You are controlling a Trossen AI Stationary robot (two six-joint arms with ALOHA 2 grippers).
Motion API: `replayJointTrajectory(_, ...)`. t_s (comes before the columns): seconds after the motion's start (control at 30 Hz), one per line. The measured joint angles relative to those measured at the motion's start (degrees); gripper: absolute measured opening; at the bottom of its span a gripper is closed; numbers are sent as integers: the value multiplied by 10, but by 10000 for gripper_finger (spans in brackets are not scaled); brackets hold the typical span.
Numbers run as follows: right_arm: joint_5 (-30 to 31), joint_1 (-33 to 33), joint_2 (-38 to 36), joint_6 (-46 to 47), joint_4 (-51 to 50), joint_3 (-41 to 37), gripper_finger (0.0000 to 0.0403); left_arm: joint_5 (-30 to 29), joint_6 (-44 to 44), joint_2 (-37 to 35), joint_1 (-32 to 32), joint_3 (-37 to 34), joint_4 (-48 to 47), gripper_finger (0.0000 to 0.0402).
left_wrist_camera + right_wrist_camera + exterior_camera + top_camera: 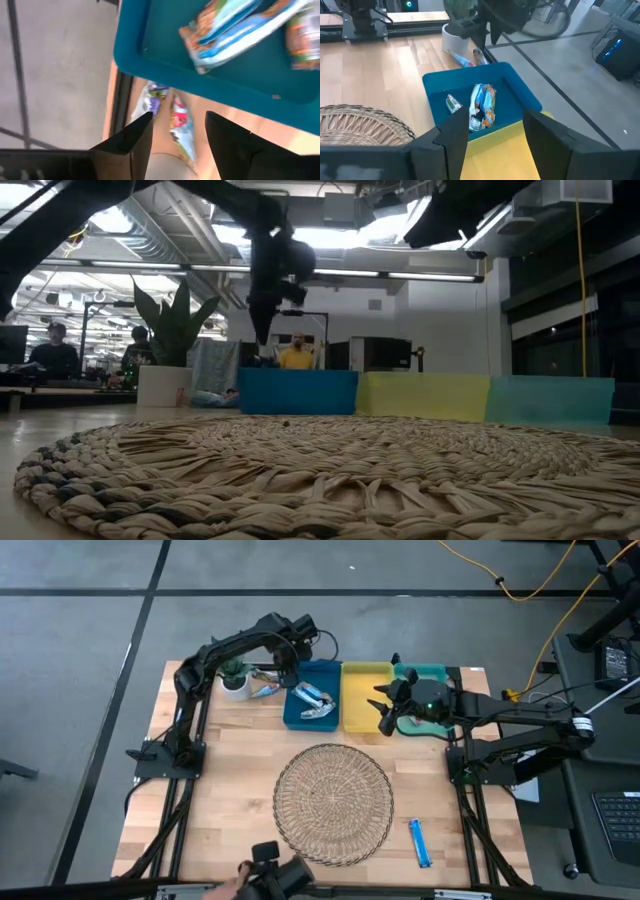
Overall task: Pick and place Granola Bars by type
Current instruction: Put the blue granola bar into the yellow bin
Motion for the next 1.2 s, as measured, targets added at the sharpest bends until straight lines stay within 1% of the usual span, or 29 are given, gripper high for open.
replayJointTrajectory(0.23, 0, 0, 19, 4, 0, 0, 188, -26, 17, 1, 34, -77, 86, 173)
replayJointTrajectory(0.37, -5, -3, 28, 17, 4, 0, 188, -41, 37, 1, 46, -95, 116, 173)
replayJointTrajectory(0.6, -5, -17, 28, 18, 5, 0, 188, -31, 63, 1, 55, -127, 179, 173)
replayJointTrajectory(0.9, -5, -21, 28, 18, 5, 0, 188, -31, 76, 1, 55, -178, 229, 173)
replayJointTrajectory(1.2, -5, -21, 28, 18, 5, 0, 188, -31, 76, 1, 55, -219, 252, 173)
